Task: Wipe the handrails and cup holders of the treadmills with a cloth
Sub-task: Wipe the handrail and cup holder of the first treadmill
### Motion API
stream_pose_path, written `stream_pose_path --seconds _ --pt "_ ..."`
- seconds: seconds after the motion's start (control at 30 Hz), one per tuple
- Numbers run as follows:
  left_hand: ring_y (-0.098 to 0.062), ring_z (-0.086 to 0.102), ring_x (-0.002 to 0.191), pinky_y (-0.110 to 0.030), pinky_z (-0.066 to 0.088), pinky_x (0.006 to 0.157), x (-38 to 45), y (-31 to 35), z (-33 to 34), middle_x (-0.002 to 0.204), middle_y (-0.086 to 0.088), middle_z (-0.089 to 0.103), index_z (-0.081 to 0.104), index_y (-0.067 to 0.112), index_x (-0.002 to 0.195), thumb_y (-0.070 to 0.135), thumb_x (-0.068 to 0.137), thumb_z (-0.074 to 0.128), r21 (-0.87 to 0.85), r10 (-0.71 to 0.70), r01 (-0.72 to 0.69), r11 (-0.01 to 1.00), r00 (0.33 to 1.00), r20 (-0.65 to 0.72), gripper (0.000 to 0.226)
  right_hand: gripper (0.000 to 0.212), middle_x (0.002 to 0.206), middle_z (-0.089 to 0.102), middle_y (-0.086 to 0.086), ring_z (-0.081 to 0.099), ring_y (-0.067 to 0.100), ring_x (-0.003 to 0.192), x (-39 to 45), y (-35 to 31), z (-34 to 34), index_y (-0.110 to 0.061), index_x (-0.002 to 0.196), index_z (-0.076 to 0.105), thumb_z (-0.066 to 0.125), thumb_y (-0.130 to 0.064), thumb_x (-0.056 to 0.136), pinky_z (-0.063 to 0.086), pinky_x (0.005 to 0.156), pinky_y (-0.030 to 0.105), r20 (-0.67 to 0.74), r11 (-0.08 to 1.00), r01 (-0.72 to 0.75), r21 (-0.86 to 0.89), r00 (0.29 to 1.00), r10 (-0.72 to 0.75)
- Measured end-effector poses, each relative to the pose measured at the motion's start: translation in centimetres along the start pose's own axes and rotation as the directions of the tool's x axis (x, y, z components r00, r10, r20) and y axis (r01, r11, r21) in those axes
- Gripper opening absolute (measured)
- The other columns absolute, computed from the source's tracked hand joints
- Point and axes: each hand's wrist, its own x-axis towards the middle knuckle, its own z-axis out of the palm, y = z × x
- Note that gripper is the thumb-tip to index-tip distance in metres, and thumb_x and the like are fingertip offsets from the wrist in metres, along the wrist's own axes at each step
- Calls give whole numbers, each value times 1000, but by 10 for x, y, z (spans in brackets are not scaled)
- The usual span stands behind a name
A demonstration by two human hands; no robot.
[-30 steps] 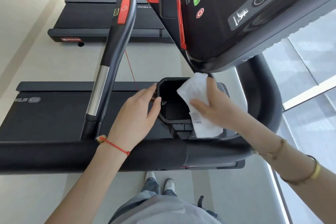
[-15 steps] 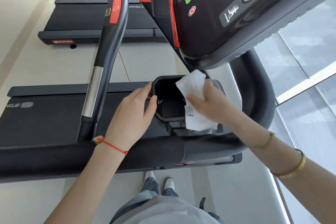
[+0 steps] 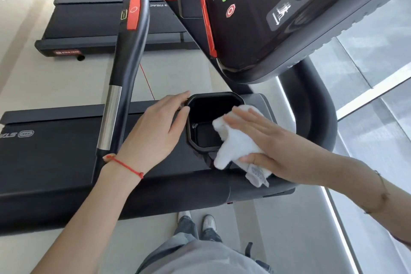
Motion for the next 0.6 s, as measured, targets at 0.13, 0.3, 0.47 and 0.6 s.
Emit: stream_pose_path --seconds 0.13,0.3,0.47,0.6 --pt "-3 47 127 -5 28 104 8 -4 4 140 8 53 46 20 145 27 105 38 -75 14 -11 997 999 48 42 66 152 39 0 28 10 141 12 -20 3 -14 149 30 30 -55 98 2 115 10 88 991 99 -89 992 -91" --pt "4 48 122 -2 28 102 8 -10 5 137 11 54 46 21 145 26 104 40 -157 20 -12 988 999 50 42 59 111 61 -4 58 18 99 48 -30 11 -18 133 39 26 -62 96 39 85 26 141 979 49 -199 990 -21" --pt "6 47 122 -4 29 103 7 -13 7 136 16 52 45 26 146 30 103 40 -179 22 -10 984 998 61 43 64 104 59 -8 60 16 88 34 -23 7 -22 123 43 11 -68 92 45 77 27 171 967 70 -245 985 -28" --pt "9 45 123 -3 29 103 6 -14 6 137 18 51 44 27 146 28 103 40 -181 23 -10 983 997 72 43 57 89 56 -11 56 11 76 36 -19 -1 -23 111 46 13 -66 94 25 62 23 197 958 94 -270 980 -41"
